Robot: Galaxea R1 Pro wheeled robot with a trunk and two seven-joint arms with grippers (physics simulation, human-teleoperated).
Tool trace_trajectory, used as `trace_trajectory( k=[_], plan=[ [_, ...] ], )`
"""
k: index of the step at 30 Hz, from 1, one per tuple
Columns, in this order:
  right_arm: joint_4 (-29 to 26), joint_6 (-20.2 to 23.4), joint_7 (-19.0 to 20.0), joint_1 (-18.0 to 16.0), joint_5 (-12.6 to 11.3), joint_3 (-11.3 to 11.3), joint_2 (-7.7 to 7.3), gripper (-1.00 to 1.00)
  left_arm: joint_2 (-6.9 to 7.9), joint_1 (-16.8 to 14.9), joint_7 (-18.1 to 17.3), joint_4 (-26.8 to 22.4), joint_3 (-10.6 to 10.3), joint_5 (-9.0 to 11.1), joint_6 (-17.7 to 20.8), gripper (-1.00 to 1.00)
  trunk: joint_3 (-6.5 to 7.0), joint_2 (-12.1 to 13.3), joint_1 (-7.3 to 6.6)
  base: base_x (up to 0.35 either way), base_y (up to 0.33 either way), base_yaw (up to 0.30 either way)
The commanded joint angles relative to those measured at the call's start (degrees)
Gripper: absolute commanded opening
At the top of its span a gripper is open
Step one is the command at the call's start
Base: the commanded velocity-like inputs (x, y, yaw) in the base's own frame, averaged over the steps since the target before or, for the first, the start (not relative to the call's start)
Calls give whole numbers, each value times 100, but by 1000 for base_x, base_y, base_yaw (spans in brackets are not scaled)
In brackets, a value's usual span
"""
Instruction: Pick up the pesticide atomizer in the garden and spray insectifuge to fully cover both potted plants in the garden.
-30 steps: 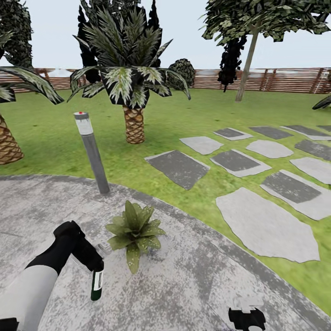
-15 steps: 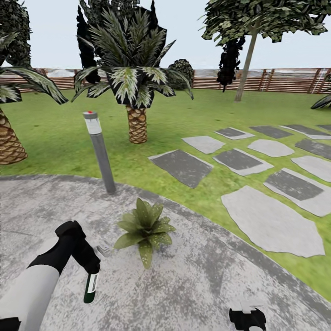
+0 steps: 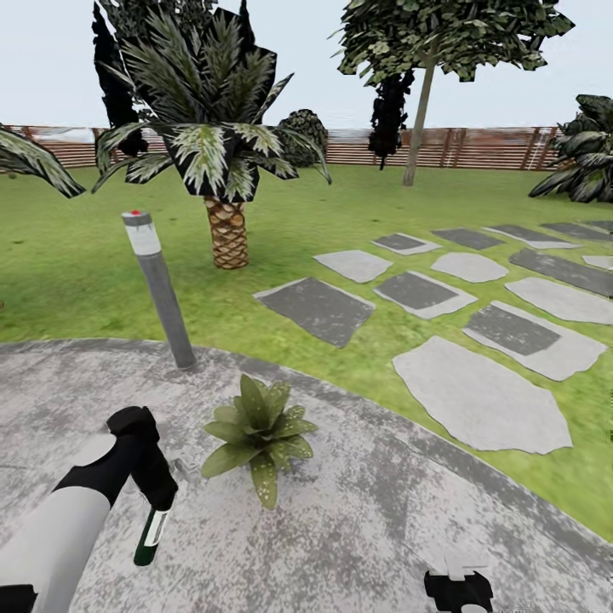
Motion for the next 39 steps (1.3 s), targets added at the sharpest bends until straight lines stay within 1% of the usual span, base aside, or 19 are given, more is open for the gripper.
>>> trace_trajectory(
  k=[1,2,3,6,9,17,29,35,39],
  plan=[
    [5,-19,-11,-4,-55,48,0,100,0,-64,-52,-11,4,-146,59,-100,-5,-2,-1,0,1,-103],
    [5,-19,-11,-4,-55,48,0,100,-3,-118,-52,-13,0,-211,66,-100,-5,-2,-1,0,0,-42],
    [5,-19,-11,-4,-55,48,0,100,-4,-142,-52,-14,-2,-235,68,-100,-5,-2,-1,0,0,-22],
    [5,-19,-11,-4,-55,48,0,100,-12,-264,-52,4,-9,-262,70,-100,-5,-2,-1,0,62,-8],
    [5,-19,-11,-4,-54,48,0,100,-30,-289,-52,11,-24,-267,70,-100,-5,-2,-1,0,257,-1],
    [5,-19,-11,-4,-55,48,0,100,-75,-223,-52,49,-29,-263,70,-100,-3,-2,-1,0,295,-14],
    [5,-19,-11,-4,-55,48,0,100,-80,-190,-52,80,-19,-265,49,-100,38,-2,-1,0,291,-221],
    [5,-19,-12,-4,-55,48,0,100,-150,-70,-52,82,-21,-234,44,-100,59,-2,-1,0,46,-234],
    [4,-19,-19,-4,-55,48,0,100,-158,51,-52,82,-9,-187,38,-100,67,-2,-1,0,2,-135]
  ],
)
